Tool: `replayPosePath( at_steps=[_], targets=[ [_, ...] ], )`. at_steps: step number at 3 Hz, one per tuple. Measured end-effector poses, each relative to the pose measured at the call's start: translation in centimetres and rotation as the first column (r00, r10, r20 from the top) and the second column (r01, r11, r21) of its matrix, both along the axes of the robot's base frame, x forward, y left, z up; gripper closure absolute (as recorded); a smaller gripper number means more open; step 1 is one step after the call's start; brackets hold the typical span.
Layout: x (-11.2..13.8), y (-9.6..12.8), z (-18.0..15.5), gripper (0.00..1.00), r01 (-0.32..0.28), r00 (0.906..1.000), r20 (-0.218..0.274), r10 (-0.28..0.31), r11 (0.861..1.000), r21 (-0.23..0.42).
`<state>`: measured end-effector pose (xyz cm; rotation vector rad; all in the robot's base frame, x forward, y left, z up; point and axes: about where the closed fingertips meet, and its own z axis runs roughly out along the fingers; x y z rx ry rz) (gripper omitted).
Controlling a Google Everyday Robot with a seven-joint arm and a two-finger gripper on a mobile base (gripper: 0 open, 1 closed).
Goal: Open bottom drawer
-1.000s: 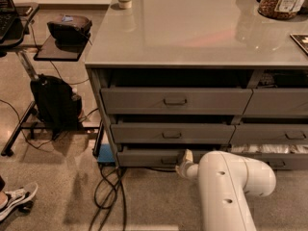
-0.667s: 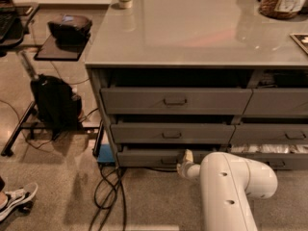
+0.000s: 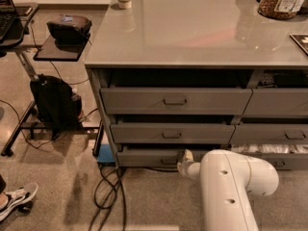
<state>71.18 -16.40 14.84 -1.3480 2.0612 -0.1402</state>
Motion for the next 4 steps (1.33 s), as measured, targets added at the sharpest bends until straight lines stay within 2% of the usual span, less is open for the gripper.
replayPosePath(
  at_steps=[4],
  targets=[
    [0.10, 0.04, 0.78, 1.00, -0.010, 0.9999, -0.012, 0.010, 1.000, -0.011]
  ],
)
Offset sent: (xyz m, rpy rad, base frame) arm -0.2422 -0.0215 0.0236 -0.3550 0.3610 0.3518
